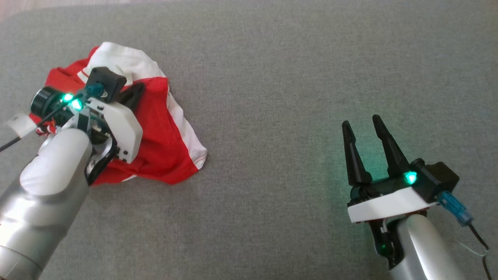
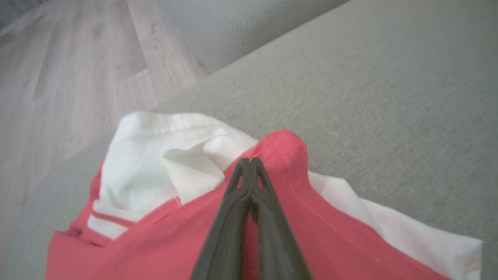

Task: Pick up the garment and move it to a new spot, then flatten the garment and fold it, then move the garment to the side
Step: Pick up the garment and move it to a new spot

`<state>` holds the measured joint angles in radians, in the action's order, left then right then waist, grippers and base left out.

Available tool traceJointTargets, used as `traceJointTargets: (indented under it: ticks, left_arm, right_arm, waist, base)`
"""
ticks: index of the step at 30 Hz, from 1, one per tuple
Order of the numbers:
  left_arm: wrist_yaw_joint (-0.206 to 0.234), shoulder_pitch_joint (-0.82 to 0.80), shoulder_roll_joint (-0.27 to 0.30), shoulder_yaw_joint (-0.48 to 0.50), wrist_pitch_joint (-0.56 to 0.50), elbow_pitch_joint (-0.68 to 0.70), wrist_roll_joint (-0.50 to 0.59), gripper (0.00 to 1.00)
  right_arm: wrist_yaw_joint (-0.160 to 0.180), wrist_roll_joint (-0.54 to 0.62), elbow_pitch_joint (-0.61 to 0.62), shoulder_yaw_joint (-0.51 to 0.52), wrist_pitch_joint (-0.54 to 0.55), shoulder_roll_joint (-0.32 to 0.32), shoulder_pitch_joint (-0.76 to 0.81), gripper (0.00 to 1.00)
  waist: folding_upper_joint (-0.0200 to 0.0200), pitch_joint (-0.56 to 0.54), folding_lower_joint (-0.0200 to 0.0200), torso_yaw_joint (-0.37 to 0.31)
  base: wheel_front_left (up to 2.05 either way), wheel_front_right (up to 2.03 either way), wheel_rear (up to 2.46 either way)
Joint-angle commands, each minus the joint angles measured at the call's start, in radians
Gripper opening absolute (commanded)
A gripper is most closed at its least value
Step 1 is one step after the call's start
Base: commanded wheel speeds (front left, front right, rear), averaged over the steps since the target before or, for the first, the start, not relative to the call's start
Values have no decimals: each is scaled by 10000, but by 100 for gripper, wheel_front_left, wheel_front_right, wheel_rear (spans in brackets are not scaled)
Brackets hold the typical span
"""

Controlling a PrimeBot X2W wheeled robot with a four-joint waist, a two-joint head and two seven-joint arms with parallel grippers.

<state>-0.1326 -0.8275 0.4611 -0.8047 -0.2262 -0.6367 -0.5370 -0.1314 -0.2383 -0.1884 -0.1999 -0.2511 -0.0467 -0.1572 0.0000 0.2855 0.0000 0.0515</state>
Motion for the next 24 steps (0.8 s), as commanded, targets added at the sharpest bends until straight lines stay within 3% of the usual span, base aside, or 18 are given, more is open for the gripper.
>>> traceJointTargets:
  ticks: [1, 7, 14, 24]
  left_arm:
    - [20, -663, 486, 360, 319, 325, -50, 0]
    - [137, -727, 308, 529, 1689, 938, -50, 0]
    - [374, -721, 290, 915, 2593, 2146, -200, 0]
    - [1088, -619, 438, 1385, 4165, 4428, 221, 0]
  right_arm:
    - [7, -54, 249, -217, -107, -35, -139, 100]
    - [7, -94, 81, -109, -107, -35, 127, 100]
    - [7, -228, -17, -174, -107, -35, 399, 100]
    - [7, -349, 24, -282, -107, -35, 590, 100]
  waist:
    - [0, -152, 0, 6]
    - [0, -880, 0, 98]
    - [0, -1503, 0, 39]
    - [0, -1933, 0, -463]
  base:
    - [0, 0, 0]
    - [0, 0, 0]
    - [0, 0, 0]
    - [0, 0, 0]
